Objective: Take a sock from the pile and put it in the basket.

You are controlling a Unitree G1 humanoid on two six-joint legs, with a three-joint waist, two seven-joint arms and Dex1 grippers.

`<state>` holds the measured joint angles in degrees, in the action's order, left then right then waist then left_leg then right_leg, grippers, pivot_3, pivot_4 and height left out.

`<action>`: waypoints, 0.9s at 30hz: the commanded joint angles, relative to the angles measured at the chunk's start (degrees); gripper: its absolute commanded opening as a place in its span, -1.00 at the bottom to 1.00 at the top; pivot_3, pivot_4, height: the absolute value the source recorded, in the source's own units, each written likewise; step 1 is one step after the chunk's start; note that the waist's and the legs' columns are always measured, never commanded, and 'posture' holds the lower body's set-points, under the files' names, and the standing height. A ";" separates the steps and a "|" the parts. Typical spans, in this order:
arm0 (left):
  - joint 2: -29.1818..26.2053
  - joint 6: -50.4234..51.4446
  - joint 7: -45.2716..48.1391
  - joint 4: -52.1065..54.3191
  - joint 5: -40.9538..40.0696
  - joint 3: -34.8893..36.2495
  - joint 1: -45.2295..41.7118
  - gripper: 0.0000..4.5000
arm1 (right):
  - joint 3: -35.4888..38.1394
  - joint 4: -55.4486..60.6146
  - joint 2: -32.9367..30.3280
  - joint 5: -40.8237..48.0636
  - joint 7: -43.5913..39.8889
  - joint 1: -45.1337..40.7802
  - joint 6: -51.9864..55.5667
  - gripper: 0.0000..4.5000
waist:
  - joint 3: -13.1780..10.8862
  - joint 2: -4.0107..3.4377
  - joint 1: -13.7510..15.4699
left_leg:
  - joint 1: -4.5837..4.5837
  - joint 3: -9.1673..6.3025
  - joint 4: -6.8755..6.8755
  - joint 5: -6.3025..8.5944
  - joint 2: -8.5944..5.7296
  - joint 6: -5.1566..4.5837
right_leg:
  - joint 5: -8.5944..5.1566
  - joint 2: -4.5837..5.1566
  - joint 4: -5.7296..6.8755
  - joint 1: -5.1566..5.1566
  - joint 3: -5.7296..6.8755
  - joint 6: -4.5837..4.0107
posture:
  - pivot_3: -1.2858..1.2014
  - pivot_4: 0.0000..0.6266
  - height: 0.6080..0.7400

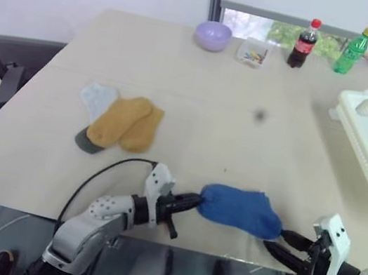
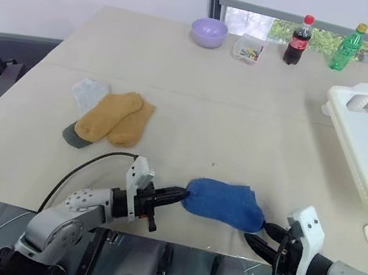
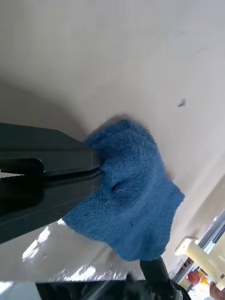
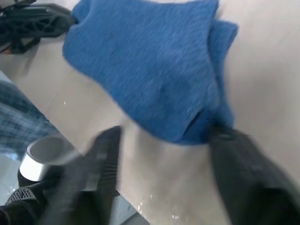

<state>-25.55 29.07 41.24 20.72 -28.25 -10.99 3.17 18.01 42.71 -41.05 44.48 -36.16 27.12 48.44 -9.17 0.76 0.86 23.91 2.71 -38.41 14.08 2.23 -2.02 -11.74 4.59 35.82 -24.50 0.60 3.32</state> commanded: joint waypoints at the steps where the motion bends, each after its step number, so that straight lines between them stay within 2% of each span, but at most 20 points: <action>1: 0.18 -1.88 1.15 -5.15 2.21 -0.67 -0.36 -1.00 | 1.57 -0.58 0.21 -4.05 -3.40 -3.26 -9.75 0.56 | 0.03 -0.03 -0.06 | -0.05 0.01 -0.01 0.00 -0.01 0.00 | 0.00 -0.01 0.00 0.03 0.00 0.00 | 0.03 -0.52 0.85; 8: -0.12 -11.01 6.78 -18.97 5.84 -0.82 -4.99 -1.00 | -13.90 -10.65 -0.66 -22.00 -6.07 -17.88 -25.54 0.56 | 0.30 -0.32 0.05 | -0.19 -0.08 -0.01 -0.01 0.01 0.00 | 0.01 -0.14 0.07 0.08 0.05 0.00 | 0.03 -0.52 0.85; 13: 0.56 -23.06 12.54 -37.53 9.73 -0.90 -11.11 -1.00 | -20.66 -20.58 1.59 -24.44 -11.85 -26.86 -31.36 0.56 | 0.80 -0.77 -0.04 | -0.22 0.01 -0.02 -0.02 0.00 -0.03 | 0.01 -0.21 0.08 0.18 0.10 -0.02 | 0.03 -0.52 0.85; 16: 0.63 -29.62 15.64 -48.76 11.02 0.06 -15.47 -1.00 | -21.49 -23.63 3.06 -23.28 -14.91 -29.57 -33.54 0.56 | 0.95 -0.96 -0.07 | -0.80 0.03 -0.02 -0.01 0.00 -0.02 | 0.02 -0.22 0.09 0.74 0.13 -0.03 | 0.03 -0.52 0.85; 17: 0.73 -31.21 16.47 -51.35 11.28 0.27 -16.53 -1.00 | -21.79 -24.33 3.16 -23.32 -15.65 -30.10 -33.77 0.32 | 1.06 -0.98 -0.13 | -0.99 -0.03 0.02 0.00 0.02 0.01 | 0.02 -0.25 0.09 0.88 0.16 -0.03 | 0.03 -0.52 0.85; 19: 0.91 -33.80 17.93 -54.87 11.85 0.42 -17.90 -1.00 | -22.78 -25.64 3.03 -24.62 -16.74 -30.65 -34.89 0.04 | 1.27 -1.11 -0.31 | -1.18 -0.20 0.05 0.14 0.06 0.25 | 0.02 -0.26 0.09 0.94 0.26 -0.03 | 0.03 -0.52 0.85; 20: 0.70 -33.72 18.14 -52.56 11.70 0.30 -16.62 -1.00 | -23.37 -26.12 3.16 -25.17 -17.19 -30.85 -35.47 -0.28 | 1.34 -1.21 -0.53 | -1.26 -0.38 0.07 0.15 0.10 0.26 | 0.02 -0.25 0.09 0.94 0.30 -0.03 | 0.03 -0.52 0.85; 23: -0.41 -28.71 16.65 -39.06 10.60 -0.08 -11.86 -1.00 | -24.97 -26.43 4.29 -26.11 -17.09 -31.45 -35.51 -0.78 | 1.41 -1.35 -1.79 | -1.44 -0.63 0.09 0.16 0.11 0.27 | 0.02 -0.20 0.09 0.92 0.41 -0.03 | 0.03 -0.52 0.85; 27: -1.30 -23.70 14.87 -31.09 10.20 0.08 -9.75 -1.00 | -26.77 -27.04 6.89 -28.04 -14.77 -32.76 -34.65 -0.78 | 1.35 -1.25 -2.01 | -1.59 -0.79 0.12 0.16 0.12 0.27 | 0.02 0.00 0.11 0.80 0.66 -0.03 | 0.03 -0.52 0.85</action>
<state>-26.47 1.66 56.35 -8.99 -19.86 -8.84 -9.05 -8.65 14.67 -34.32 16.74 -51.75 -4.34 14.25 -7.81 -0.50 -1.15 22.36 1.91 -38.22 14.24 2.32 -1.74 -11.71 4.59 35.93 -23.75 1.25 3.29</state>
